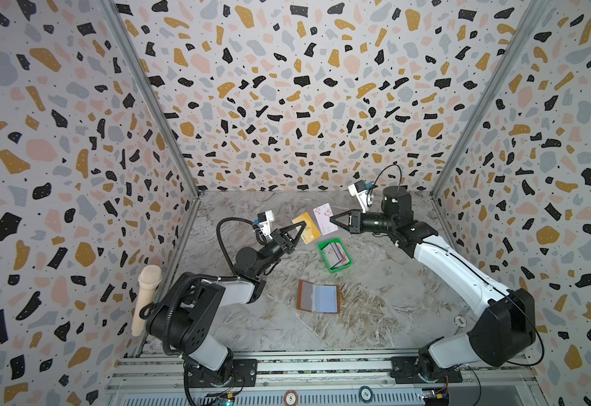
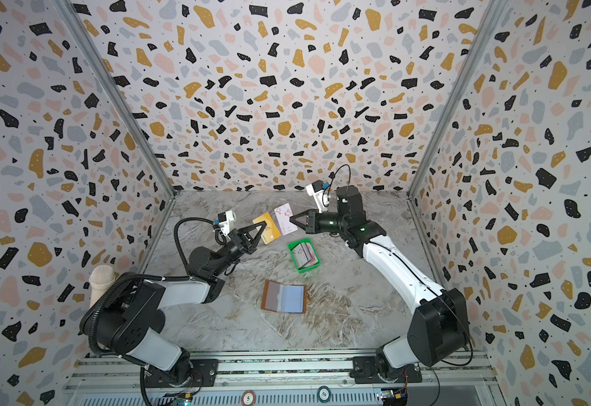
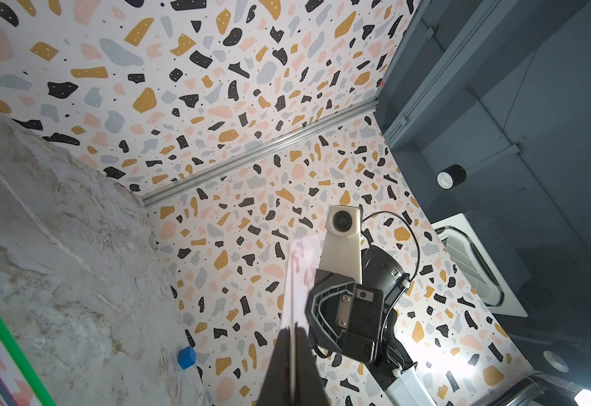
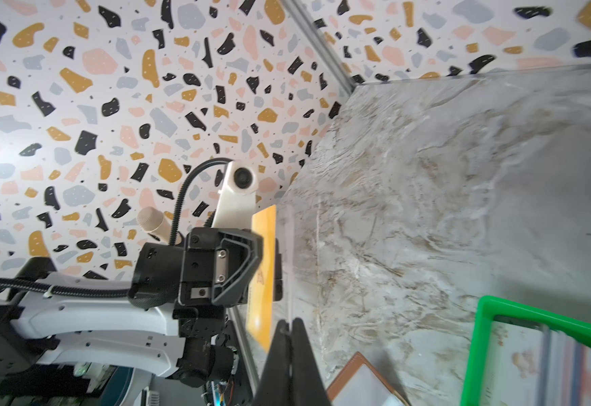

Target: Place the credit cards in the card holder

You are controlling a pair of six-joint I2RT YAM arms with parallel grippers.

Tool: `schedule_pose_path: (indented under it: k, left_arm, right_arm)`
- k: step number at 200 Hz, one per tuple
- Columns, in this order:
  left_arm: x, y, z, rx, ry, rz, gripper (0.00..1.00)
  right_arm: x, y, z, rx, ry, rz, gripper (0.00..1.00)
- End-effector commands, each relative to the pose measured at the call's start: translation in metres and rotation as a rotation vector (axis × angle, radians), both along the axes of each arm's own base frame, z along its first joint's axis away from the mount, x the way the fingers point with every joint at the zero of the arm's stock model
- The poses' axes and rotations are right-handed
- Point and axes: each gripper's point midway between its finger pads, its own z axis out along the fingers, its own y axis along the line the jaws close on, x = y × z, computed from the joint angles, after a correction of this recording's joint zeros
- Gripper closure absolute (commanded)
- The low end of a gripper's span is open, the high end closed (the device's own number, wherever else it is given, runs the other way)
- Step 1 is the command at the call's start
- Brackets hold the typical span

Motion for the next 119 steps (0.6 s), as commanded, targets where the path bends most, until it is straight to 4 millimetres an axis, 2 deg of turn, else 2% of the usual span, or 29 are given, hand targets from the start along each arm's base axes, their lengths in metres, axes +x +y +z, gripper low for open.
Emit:
schedule_pose_path:
  k: [1, 17, 37, 60, 84, 119]
  left_arm:
    - [-0.010, 0.013, 0.020, -0.029, -0.086, 0.022, 1.00]
    - [-0.009, 0.018, 0.011, 0.002, -0.065, 0.044, 1.00]
    - [-0.009, 0.019, 0.000, 0.077, -0.052, 0.072, 1.00]
    - [-0.013, 0.021, -0.006, 0.149, -0.053, 0.094, 1.00]
    - [-0.017, 0.023, -0.011, 0.224, -0.052, 0.118, 1.00]
    - [-0.023, 0.027, -0.015, 0.300, -0.056, 0.141, 1.00]
  right_arm:
    - [0.000, -0.023, -0.005, -0.026, -0.001, -0.053, 1.00]
    - [0.006, -0.033, -0.034, -0.109, 0.030, -0.102, 1.00]
    - [0.018, -0.044, -0.082, -0.236, 0.080, -0.172, 1.00]
    - [0.023, -0.037, -0.128, -0.304, 0.135, -0.159, 1.00]
    - [0.028, -0.024, -0.154, -0.381, 0.126, -0.147, 1.00]
    - [0.035, -0.022, -0.182, -0.426, 0.157, -0.152, 1.00]
